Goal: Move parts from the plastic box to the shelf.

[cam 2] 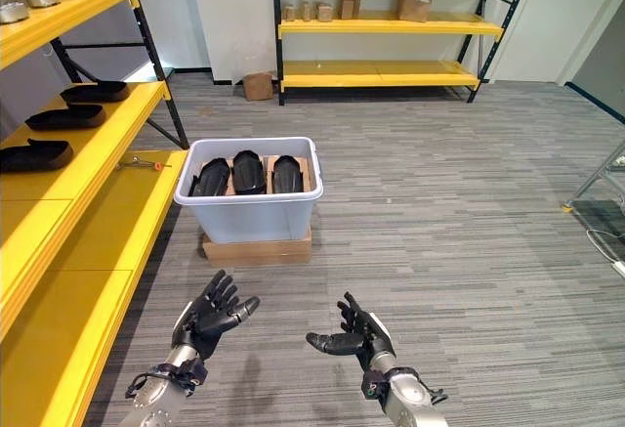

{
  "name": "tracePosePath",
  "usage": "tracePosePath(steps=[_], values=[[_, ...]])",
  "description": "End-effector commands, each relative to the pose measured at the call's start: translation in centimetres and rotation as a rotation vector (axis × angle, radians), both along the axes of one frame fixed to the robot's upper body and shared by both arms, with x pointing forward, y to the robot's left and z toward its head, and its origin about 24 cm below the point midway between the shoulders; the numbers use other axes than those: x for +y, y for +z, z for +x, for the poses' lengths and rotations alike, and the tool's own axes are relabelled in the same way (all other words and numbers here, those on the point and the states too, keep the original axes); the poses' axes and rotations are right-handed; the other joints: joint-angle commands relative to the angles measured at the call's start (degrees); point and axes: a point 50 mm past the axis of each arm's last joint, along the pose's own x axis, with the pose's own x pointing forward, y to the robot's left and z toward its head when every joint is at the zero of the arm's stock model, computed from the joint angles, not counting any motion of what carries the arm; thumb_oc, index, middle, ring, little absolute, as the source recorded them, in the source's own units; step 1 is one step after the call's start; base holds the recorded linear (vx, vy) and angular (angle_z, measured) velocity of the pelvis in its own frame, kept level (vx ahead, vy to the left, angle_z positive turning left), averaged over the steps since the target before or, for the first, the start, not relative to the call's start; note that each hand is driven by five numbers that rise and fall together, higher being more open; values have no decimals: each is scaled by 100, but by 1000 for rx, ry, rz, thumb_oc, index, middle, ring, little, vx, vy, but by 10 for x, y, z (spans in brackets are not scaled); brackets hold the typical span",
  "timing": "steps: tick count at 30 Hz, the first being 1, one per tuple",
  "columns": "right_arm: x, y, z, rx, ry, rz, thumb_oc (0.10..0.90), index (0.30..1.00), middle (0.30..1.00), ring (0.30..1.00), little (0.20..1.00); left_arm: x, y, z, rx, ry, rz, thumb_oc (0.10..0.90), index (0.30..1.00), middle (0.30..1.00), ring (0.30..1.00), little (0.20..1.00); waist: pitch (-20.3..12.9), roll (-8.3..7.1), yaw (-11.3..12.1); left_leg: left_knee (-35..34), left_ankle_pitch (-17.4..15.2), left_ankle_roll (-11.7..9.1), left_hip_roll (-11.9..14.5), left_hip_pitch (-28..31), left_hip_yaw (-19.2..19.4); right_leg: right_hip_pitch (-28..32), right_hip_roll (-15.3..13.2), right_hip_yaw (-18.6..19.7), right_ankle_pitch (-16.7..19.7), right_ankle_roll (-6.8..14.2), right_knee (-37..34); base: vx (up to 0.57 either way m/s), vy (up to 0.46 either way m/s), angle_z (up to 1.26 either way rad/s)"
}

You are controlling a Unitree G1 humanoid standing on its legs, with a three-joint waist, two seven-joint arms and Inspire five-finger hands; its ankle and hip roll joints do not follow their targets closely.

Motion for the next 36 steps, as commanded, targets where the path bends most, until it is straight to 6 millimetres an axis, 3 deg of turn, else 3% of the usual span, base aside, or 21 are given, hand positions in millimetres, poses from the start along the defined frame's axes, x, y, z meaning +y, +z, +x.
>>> tracePosePath(steps=[1,4,14,16,18,19,20,23,26,30,36], values=[[16,45,38,-261,96,38,900,1000,1000,1000,1000,-2,39,36,-228,-21,5,900,1000,1000,1000,1000,-257,-222,61,-43,-124,-275,318,114,-94,-14,-384,-10,266,347,48,0,59,0],[17,57,40,-323,148,6,900,1000,1000,1000,1000,-3,48,40,-267,-24,-4,900,1000,1000,1000,1000,-259,-225,56,-43,-134,-255,284,115,-91,-23,-408,4,292,372,40,-8,95,0],[19,74,43,-407,197,-36,900,1000,1000,1000,1000,-2,48,39,-292,-13,-48,900,1000,1000,1000,1000,-264,-235,28,-43,-183,-114,142,116,-52,-112,-520,88,274,454,241,-14,118,0],[18,79,45,-429,196,-24,900,1000,1000,1000,1000,3,49,39,-295,-6,-30,900,1000,1000,1000,1000,-221,-221,35,-43,-151,4,83,85,39,-255,-520,21,78,455,765,-48,198,0],[17,82,47,-436,191,-19,900,1000,1000,1000,1000,4,50,41,-302,-12,-8,900,1000,1000,1000,1000,-163,-232,30,-43,-110,83,48,60,101,-424,-524,-48,102,481,1184,-59,125,0],[17,83,48,-442,191,-23,900,1000,1000,1000,1000,5,51,42,-306,-12,0,900,1000,1000,1000,1000,-123,-240,23,-26,-94,126,24,41,118,-527,-531,-65,161,508,1379,-100,150,-5],[17,86,49,-454,191,-25,900,1000,1000,1000,1000,5,53,44,-312,-2,7,900,1000,1000,1000,1000,-15,-229,20,13,-98,200,2,17,135,-856,-584,-124,370,573,2093,-81,113,-6],[20,89,49,-480,212,21,900,1000,1000,1000,1000,10,55,47,-314,23,-2,900,1000,1000,1000,1000,145,-212,18,28,-140,218,-14,78,152,-1366,-644,-202,689,660,2876,-16,121,-3],[16,89,46,-477,198,31,900,1000,1000,1000,1000,11,53,46,-301,24,-4,900,1000,1000,1000,1000,193,-245,-36,17,-194,179,-47,172,140,-1518,-532,-222,745,698,2722,83,20,2],[8,88,45,-470,163,5,900,1000,1000,1000,1000,3,48,41,-268,-2,-14,900,1000,1000,1000,1000,237,-376,-209,-43,-388,124,-196,450,-27,-1646,-209,-142,874,666,1407,202,-68,3],[5,82,40,-457,123,-6,900,1000,1000,1000,1000,-10,37,28,-233,-85,-9,900,1000,1000,1000,1000,307,-434,-355,-43,-751,218,-338,808,-347,-1973,-203,159,1395,805,728,259,-73,35]])
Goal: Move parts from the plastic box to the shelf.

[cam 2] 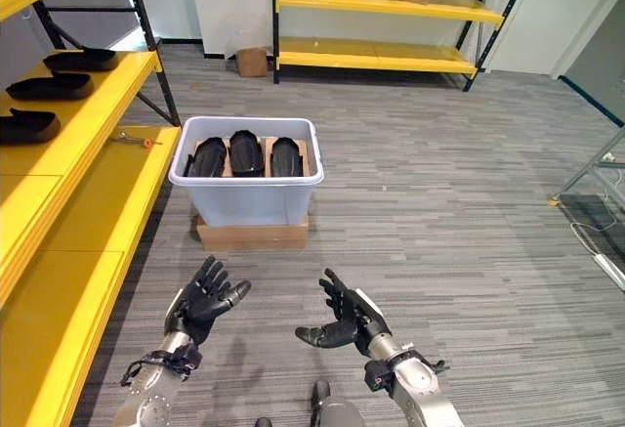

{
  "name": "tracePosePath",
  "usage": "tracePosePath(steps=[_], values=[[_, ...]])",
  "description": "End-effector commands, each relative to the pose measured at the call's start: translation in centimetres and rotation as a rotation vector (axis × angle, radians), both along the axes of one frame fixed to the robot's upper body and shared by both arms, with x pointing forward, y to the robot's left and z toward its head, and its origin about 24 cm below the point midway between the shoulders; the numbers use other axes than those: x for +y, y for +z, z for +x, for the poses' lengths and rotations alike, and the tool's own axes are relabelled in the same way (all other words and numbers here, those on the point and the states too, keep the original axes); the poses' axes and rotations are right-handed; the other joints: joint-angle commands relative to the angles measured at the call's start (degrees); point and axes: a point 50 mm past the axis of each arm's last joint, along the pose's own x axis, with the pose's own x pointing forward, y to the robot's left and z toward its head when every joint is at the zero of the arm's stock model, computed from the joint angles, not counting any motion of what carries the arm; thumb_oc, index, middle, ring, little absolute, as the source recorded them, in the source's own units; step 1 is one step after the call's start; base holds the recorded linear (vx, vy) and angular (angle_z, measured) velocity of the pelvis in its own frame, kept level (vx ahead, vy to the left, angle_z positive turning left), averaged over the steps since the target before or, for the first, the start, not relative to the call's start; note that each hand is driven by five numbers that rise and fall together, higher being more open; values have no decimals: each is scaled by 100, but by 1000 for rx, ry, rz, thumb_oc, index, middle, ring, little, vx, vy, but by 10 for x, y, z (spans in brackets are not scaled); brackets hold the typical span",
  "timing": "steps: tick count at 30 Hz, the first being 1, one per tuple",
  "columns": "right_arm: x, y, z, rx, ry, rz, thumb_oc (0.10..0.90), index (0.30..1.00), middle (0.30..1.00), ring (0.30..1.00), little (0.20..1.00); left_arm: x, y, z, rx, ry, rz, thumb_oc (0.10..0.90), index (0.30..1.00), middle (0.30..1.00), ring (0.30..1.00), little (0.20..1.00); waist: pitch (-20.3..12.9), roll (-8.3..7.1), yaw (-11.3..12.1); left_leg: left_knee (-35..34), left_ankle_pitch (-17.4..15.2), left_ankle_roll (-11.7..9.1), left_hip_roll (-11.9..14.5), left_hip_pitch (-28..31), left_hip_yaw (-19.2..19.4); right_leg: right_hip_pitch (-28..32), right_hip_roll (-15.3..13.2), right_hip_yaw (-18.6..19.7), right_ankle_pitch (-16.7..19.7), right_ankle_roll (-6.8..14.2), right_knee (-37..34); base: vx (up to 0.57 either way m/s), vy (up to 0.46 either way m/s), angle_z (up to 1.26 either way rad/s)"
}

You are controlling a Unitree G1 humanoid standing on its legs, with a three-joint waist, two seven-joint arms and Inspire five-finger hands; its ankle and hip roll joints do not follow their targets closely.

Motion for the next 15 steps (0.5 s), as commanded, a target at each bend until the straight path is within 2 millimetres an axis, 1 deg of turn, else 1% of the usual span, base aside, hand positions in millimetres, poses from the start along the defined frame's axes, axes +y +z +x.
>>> tracePosePath(steps=[1,3,6,7,9,11,13,15], values=[[-2,41,25,-255,-67,69,900,1000,1000,1000,1000,-12,29,12,-188,-103,1,900,1000,1000,1000,1000,-324,-158,-115,-83,-575,-147,-147,582,22,149,104,152,1307,135,-496,338,-118,61],[-5,38,24,-249,-88,56,900,1000,1000,1000,1000,-15,26,10,-177,-121,2,900,1000,1000,1000,1000,-378,-158,-134,-64,-599,-145,-153,628,-62,254,124,229,1287,95,-669,296,-108,62],[-5,36,22,-237,-89,36,900,1000,1000,1000,1000,-15,22,5,-154,-135,11,900,1000,1000,1000,1000,-526,-159,-137,1,-720,-186,-122,751,-96,472,135,205,1191,3,-755,356,-139,56],[-5,36,22,-237,-89,35,900,1000,1000,1000,1000,-15,22,5,-154,-135,11,900,1000,1000,1000,1000,-529,-156,-137,1,-723,-187,-120,757,-99,478,136,205,1185,-1,-751,307,-121,27],[-5,34,21,-228,-79,19,900,1000,1000,1000,1000,-14,21,3,-144,-121,7,900,1000,1000,1000,1000,-599,-123,-135,30,-758,-241,-88,823,-142,553,165,207,1066,-78,-689,306,-126,16],[-5,34,20,-219,-70,-7,900,1000,1000,1000,1000,-12,23,3,-137,-98,19,900,1000,1000,1000,1000,-674,-93,-119,138,-808,-303,-48,857,-165,641,238,178,897,-202,-612,328,-154,6],[-6,33,20,-212,-75,-11,900,1000,1000,1000,1000,-10,24,4,-134,-74,21,900,1000,1000,1000,1000,-705,-92,-107,216,-845,-336,-27,863,-164,686,273,151,835,-262,-602,258,-161,-8],[-6,32,20,-207,-77,-13,900,1000,1000,1000,1000,-9,24,5,-135,-57,11,900,1000,1000,1000,1000,-734,-92,-92,311,-796,-369,-11,823,-168,735,296,127,796,-304,-628,232,-164,-8]])
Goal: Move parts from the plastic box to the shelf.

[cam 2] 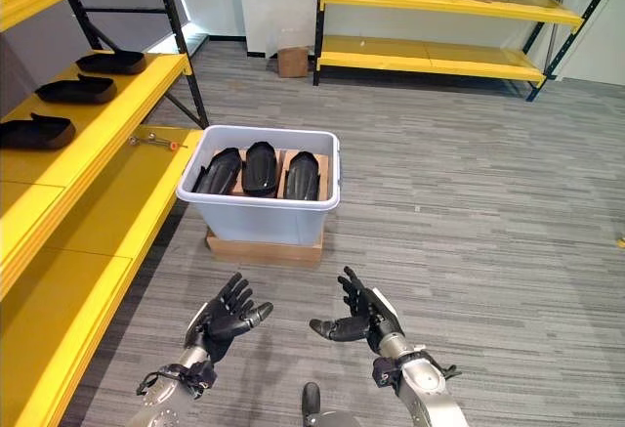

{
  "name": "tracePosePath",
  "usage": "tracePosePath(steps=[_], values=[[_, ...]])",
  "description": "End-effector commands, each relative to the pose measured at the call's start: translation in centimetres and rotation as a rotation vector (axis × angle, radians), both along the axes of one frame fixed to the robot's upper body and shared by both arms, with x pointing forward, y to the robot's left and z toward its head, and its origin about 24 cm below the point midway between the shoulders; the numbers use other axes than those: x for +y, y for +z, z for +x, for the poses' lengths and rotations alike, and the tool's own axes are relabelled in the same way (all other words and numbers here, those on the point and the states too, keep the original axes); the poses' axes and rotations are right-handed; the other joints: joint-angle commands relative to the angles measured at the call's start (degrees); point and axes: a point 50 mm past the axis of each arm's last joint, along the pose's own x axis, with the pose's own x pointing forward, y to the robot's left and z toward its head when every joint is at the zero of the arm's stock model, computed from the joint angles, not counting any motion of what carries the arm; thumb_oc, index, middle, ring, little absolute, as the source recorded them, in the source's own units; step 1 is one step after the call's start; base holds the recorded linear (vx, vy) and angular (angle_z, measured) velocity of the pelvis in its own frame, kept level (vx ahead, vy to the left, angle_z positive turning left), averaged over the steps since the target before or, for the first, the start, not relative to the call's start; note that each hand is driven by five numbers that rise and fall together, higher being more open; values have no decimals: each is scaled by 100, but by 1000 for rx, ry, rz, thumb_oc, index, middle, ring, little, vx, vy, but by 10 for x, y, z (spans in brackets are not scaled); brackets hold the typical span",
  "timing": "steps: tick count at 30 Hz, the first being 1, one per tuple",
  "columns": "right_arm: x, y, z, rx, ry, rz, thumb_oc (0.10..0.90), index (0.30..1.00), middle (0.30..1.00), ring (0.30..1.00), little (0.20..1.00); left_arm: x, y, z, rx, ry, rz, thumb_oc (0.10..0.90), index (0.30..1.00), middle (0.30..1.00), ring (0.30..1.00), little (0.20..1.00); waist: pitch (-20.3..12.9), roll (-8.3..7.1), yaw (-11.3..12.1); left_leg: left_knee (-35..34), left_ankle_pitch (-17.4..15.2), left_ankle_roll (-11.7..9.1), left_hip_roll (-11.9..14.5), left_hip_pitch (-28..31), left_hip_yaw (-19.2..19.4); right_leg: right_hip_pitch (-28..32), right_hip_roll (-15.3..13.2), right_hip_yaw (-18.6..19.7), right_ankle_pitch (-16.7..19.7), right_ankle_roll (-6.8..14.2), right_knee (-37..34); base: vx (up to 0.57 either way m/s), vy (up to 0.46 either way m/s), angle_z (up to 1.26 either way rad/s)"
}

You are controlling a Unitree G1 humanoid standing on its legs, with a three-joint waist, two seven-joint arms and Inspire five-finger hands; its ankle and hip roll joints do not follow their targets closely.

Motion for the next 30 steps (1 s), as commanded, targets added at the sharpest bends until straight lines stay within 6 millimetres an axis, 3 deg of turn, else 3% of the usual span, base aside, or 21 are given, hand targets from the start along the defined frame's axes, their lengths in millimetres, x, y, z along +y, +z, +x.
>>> tracePosePath(steps=[1,2,4,5,7,9,11,13,15,16,19,25,30], values=[[12,30,14,-195,32,34,900,1000,1000,1000,1000,8,31,18,-177,45,6,900,1000,1000,1000,1000,-713,-219,-5,143,-86,202,-817,-54,124,-271,-287,127,489,441,-175,196,-157,-9],[11,30,13,-193,27,32,900,1000,1000,1000,1000,7,31,18,-182,47,13,900,1000,1000,1000,1000,-718,-194,5,439,126,134,-818,-153,77,-238,-237,114,420,374,-165,310,-255,-12],[9,28,11,-199,22,33,900,1000,1000,1000,1000,7,28,17,-178,48,38,900,1000,1000,1000,1000,-667,-153,-13,1768,715,-64,-886,-626,141,-119,-150,124,161,172,-60,271,-219,-12],[1,26,7,-194,3,31,900,1000,1000,1000,1000,7,29,21,-179,50,36,900,1000,1000,1000,1000,-505,-215,-89,2938,963,-182,-515,-1512,754,36,-264,81,-8,25,85,216,-136,-11],[0,26,6,-192,8,26,900,1000,1000,1000,1000,8,29,22,-180,53,33,900,1000,1000,1000,1000,-471,-217,-111,2731,909,-155,-297,-1586,927,83,-294,65,-67,25,132,154,-18,5],[1,26,7,-183,18,12,900,1000,1000,1000,1000,8,30,24,-180,57,31,900,1000,1000,1000,1000,-438,-198,-137,2060,830,-99,-81,-1583,1173,219,-333,98,-175,78,155,149,100,10],[-1,26,8,-177,21,3,900,1000,1000,1000,1000,9,30,23,-172,64,25,900,1000,1000,1000,1000,-420,-197,-119,1253,1198,-225,246,-1769,1257,400,-362,155,-244,134,80,133,124,-2],[-3,27,8,-175,24,-1,900,1000,1000,1000,1000,11,30,22,-168,68,15,900,1000,1000,1000,1000,-386,-195,-82,734,1386,-298,390,-1833,1112,521,-386,229,-288,182,26,137,155,8],[-5,28,9,-171,30,-5,900,1000,1000,1000,1000,12,27,17,-158,79,-1,900,1000,1000,1000,1000,-359,-185,20,99,1519,-363,477,-1837,738,644,-411,388,-302,240,-58,195,216,-8],[-7,28,10,-164,46,-7,900,1000,1000,1000,1000,13,25,11,-154,84,7,900,1000,1000,1000,1000,-329,-168,128,-416,1763,-432,650,-1844,370,761,-419,575,-324,255,-113,190,202,-30],[-13,29,5,-161,72,-21,900,1000,1000,1000,1000,15,21,5,-141,89,-1,900,1000,1000,1000,1000,-303,-145,114,-506,1710,-499,851,-2096,430,817,-533,561,-378,284,-65,187,269,-44],[-16,27,-4,-133,148,26,900,1000,1000,1000,1000,17,12,2,-108,102,-29,900,1000,1000,1000,1000,-362,-25,20,-500,1558,-514,750,-1783,623,786,-759,474,-437,433,123,168,340,-23],[-16,30,-8,-137,145,30,900,1000,1000,1000,1000,16,14,3,-105,43,-12,900,1000,1000,1000,1000,-449,-91,86,-178,1177,-289,330,-1663,631,844,-1016,452,-425,597,293,186,349,4]])
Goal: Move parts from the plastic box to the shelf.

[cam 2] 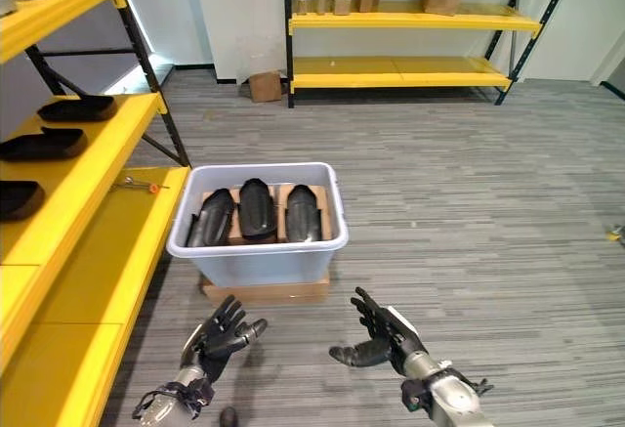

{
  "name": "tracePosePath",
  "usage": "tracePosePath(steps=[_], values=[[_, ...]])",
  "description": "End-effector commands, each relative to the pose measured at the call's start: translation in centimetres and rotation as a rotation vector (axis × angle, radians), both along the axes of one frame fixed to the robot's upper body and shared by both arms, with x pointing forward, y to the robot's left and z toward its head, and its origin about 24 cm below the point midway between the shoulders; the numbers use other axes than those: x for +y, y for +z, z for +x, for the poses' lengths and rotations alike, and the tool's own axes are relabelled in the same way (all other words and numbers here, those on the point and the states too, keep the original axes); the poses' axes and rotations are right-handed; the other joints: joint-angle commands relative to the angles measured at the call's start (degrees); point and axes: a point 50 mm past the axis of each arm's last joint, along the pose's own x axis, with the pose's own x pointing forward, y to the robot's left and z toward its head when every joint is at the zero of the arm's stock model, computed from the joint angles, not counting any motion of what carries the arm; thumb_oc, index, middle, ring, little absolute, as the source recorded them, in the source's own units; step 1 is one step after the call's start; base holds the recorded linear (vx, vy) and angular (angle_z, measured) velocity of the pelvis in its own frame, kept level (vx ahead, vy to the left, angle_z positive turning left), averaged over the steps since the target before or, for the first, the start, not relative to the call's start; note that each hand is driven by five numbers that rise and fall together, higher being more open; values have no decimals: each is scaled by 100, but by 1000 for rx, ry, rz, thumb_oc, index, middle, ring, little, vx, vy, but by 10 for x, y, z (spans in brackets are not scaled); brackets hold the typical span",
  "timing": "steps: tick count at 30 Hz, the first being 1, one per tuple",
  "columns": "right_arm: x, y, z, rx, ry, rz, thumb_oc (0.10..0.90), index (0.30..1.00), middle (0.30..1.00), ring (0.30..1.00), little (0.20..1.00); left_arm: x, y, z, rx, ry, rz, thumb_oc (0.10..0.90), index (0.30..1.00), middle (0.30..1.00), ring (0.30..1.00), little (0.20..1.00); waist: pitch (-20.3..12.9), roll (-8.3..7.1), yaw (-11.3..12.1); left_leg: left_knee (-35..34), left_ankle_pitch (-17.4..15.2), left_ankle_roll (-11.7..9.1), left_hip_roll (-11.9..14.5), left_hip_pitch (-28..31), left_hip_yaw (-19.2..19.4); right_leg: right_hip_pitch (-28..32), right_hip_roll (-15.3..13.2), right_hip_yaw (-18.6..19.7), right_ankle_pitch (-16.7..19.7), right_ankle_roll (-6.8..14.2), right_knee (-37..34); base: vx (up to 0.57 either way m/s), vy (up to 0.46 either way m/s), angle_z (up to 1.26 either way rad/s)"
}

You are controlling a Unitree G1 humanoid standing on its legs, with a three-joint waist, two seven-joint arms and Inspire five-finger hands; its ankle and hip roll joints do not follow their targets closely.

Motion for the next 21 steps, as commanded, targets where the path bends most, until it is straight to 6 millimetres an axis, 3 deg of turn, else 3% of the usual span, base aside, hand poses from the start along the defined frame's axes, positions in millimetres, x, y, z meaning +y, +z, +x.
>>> tracePosePath(steps=[1,5,8,10,11,13,15,19,21], values=[[11,46,36,-269,14,88,900,1000,1000,1000,1000,4,41,28,-247,-22,-22,900,1000,1000,1000,1000,-263,-131,204,341,-188,-33,248,-125,-93,-260,297,-182,490,0,6,145,289,8],[18,63,45,-368,-69,95,900,1000,1000,1000,1000,6,41,31,-212,-62,-14,900,1000,1000,1000,1000,-298,-243,260,558,-456,384,-72,-190,268,-468,100,-332,646,141,783,149,361,-6],[19,69,47,-407,-119,97,900,1000,1000,1000,1000,4,42,33,-204,-64,-10,900,1000,1000,1000,1000,-248,-237,266,645,-576,515,-160,-208,436,-668,-40,-481,821,142,1335,51,230,-3],[19,71,45,-430,-156,69,900,1000,1000,1000,1000,4,41,32,-207,-68,-5,900,1000,1000,1000,1000,-213,-240,296,687,-661,603,-222,-172,600,-821,-272,-682,1183,183,1764,74,199,-21],[20,72,45,-438,-160,61,900,1000,1000,1000,1000,3,42,32,-210,-68,-1,900,1000,1000,1000,1000,-190,-225,307,667,-675,624,-215,-117,681,-984,-295,-717,1294,200,2021,66,168,-32],[19,76,46,-461,-169,43,900,1000,1000,1000,1000,0,46,31,-231,-78,19,900,1000,1000,1000,1000,-77,-229,236,575,-720,633,-221,56,748,-1410,16,-708,1246,201,2284,40,81,-45],[12,82,47,-496,-190,-5,900,1000,1000,1000,1000,-3,50,35,-244,-80,8,900,1000,1000,1000,1000,35,-270,12,428,-824,604,-323,284,754,-1868,487,-714,1145,191,1792,88,7,-31],[8,84,50,-500,-254,19,900,1000,1000,1000,1000,-10,57,44,-262,-106,19,900,1000,1000,1000,1000,134,-376,-109,316,-976,551,-433,488,740,-2011,443,-708,1458,286,571,88,-92,26],[6,79,49,-460,-346,102,900,1000,1000,1000,1000,-13,55,43,-248,-128,55,900,1000,1000,1000,1000,164,-434,-169,260,-1112,508,-460,661,641,-2024,272,-461,1911,435,-254,262,-212,63]])
